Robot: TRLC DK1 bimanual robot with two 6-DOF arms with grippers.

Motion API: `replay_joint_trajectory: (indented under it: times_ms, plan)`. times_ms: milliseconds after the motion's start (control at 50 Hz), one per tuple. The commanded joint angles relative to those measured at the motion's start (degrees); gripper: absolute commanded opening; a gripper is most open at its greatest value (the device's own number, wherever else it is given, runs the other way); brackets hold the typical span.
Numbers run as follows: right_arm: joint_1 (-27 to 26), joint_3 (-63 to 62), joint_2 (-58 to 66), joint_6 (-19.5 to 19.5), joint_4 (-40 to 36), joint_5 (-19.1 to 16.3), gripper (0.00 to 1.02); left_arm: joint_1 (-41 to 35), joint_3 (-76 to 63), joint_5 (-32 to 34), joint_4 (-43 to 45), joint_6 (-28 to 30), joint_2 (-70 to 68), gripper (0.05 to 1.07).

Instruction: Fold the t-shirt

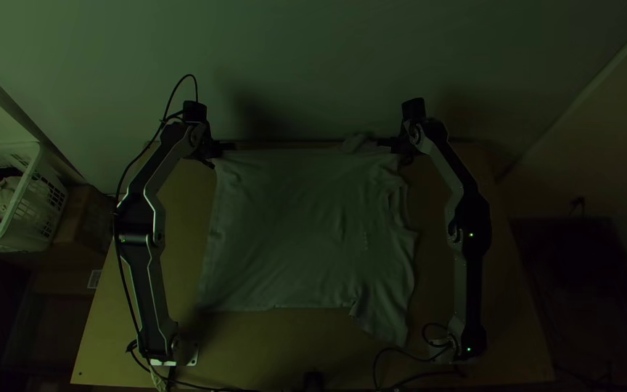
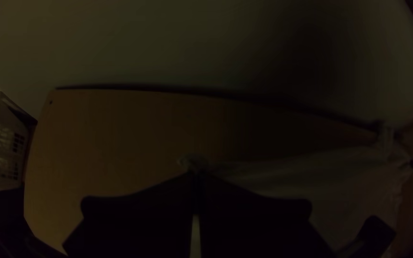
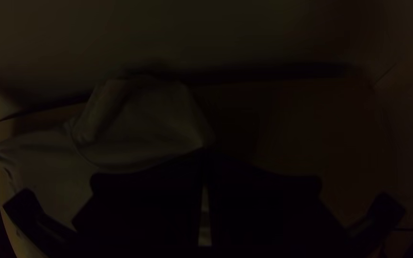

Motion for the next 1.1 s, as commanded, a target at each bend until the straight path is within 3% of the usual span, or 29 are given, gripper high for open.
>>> replay_joint_trajectory:
  times_ms: [0,440,1080]
  plan:
    - [0.0,-2.54,-3.66,-0.79,-1.51,0.9,0.03,0.52,-3.82,0.57,-0.35,-0.02,-3.89,0.08]
    - [0.88,-15.72,-13.07,-2.02,-1.69,0.9,0.03,1.31,-19.29,1.8,4.75,1.48,-13.91,0.08]
    - [2.64,-42.27,-30.65,-1.85,3.94,0.98,0.03,1.31,-41.0,1.8,9.67,1.56,-28.24,0.08]
